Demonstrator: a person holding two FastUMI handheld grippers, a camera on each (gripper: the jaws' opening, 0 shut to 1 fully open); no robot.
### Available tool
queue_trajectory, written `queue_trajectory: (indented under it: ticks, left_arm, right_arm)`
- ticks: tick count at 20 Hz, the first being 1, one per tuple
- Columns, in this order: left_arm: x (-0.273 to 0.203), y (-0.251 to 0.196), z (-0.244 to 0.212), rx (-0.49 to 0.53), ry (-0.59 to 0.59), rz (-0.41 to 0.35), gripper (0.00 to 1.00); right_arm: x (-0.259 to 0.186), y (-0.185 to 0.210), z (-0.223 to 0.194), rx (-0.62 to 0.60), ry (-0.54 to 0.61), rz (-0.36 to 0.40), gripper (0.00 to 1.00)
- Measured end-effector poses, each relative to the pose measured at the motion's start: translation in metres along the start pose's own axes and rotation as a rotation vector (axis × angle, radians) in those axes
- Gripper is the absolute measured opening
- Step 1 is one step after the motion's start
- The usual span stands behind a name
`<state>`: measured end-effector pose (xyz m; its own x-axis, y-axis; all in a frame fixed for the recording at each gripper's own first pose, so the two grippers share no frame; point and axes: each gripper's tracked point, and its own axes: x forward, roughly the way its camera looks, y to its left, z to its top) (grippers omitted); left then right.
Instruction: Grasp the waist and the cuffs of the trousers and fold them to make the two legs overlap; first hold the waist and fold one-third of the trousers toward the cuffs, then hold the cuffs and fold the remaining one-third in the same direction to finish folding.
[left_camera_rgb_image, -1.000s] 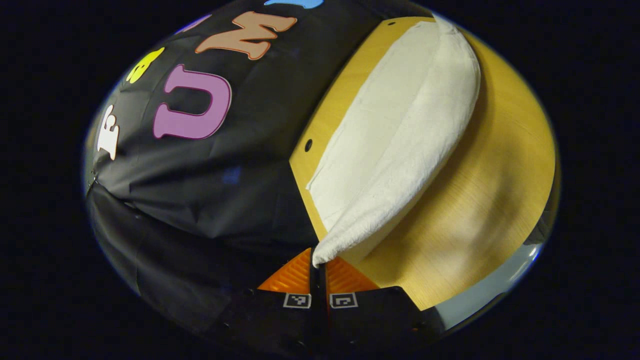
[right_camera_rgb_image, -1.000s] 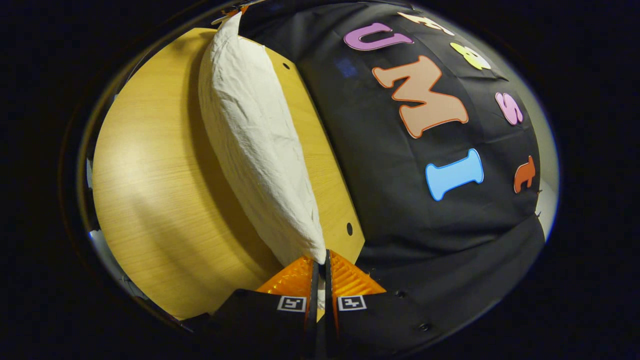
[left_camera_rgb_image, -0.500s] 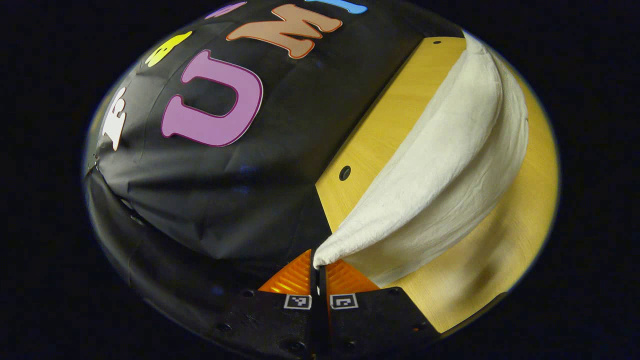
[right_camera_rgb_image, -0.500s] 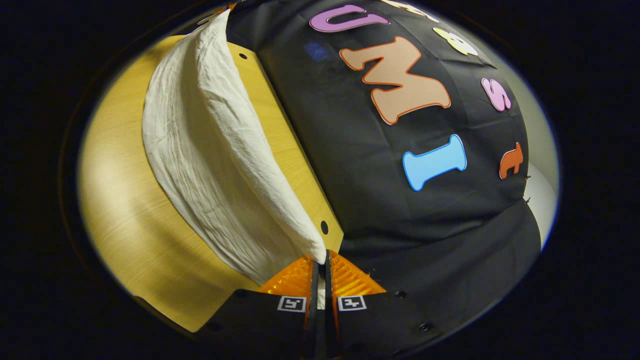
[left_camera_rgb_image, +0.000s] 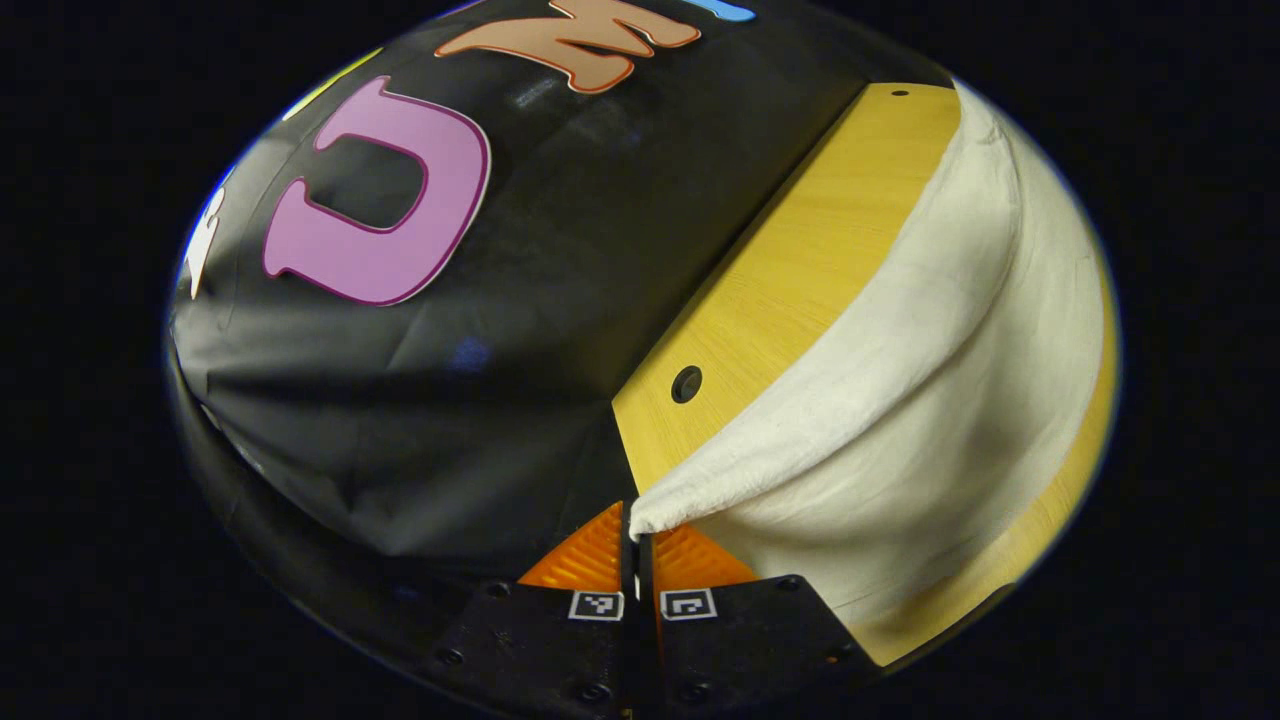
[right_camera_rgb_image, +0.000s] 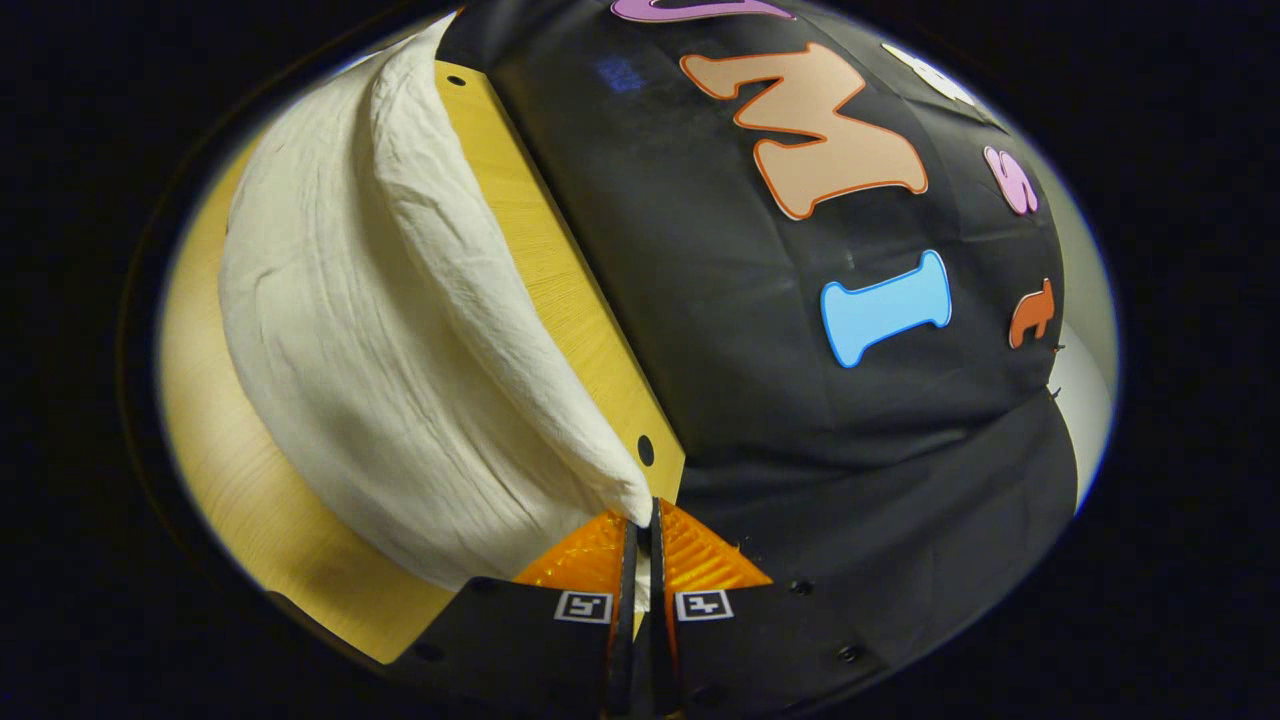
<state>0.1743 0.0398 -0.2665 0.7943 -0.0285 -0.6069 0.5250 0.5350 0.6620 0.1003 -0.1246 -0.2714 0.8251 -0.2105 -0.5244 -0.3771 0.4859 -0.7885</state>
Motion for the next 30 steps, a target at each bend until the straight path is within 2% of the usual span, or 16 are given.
queue_trajectory:
  ticks: [2, 3, 9, 10, 11, 12, 13, 17, 19, 20, 24, 25, 30]
  left_arm:
    - [0.016, -0.012, 0.001, -0.023, 0.014, -0.014, 0.0]
    - [0.022, -0.016, -0.001, -0.028, 0.024, -0.016, 0.0]
    - [0.044, -0.026, -0.002, -0.084, 0.041, 0.017, 0.0]
    - [0.043, -0.029, 0.0, -0.117, 0.032, 0.012, 0.0]
    - [0.039, -0.031, 0.003, -0.148, 0.025, 0.003, 0.49]
    - [0.036, -0.027, 0.008, -0.177, 0.006, 0.024, 0.98]
    - [0.03, -0.023, 0.014, -0.194, -0.011, 0.042, 0.94]
    - [0.002, -0.012, 0.039, -0.329, -0.091, 0.074, 0.95]
    - [-0.015, -0.016, 0.057, -0.454, -0.146, 0.048, 0.95]
    - [-0.019, -0.017, 0.062, -0.49, -0.164, 0.039, 0.95]
    - [-0.032, -0.011, 0.085, -0.588, -0.234, 0.026, 0.95]
    - [-0.035, -0.011, 0.091, -0.609, -0.249, 0.016, 0.95]
    - [-0.053, -0.001, 0.106, -0.707, -0.291, -0.008, 0.95]
  right_arm:
    - [0.021, 0.008, 0.001, 0.021, 0.01, 0.011, 0.12]
    - [0.03, 0.015, 0.002, 0.037, 0.016, 0.021, 0.07]
    - [0.074, 0.047, -0.001, 0.154, 0.083, 0.064, 0.11]
    - [0.075, 0.047, -0.001, 0.204, 0.088, 0.074, 0.34]
    - [0.073, 0.044, 0.003, 0.249, 0.079, 0.074, 0.48]
    - [0.066, 0.035, 0.007, 0.334, 0.072, 0.068, 0.73]
    - [0.059, 0.031, 0.002, 0.403, 0.074, 0.067, 0.98]
    - [0.033, 0.019, -0.011, 0.662, 0.086, 0.079, 1.0]
    - [0.017, 0.015, -0.032, 0.814, 0.121, 0.075, 0.98]
    - [0.01, 0.019, -0.042, 0.871, 0.149, 0.077, 1.0]
    - [0.003, 0.035, -0.078, 1.027, 0.252, 0.072, 0.98]
    - [0.002, 0.04, -0.084, 1.066, 0.277, 0.076, 1.0]
    - [-0.001, 0.065, -0.11, 1.272, 0.392, 0.094, 0.98]
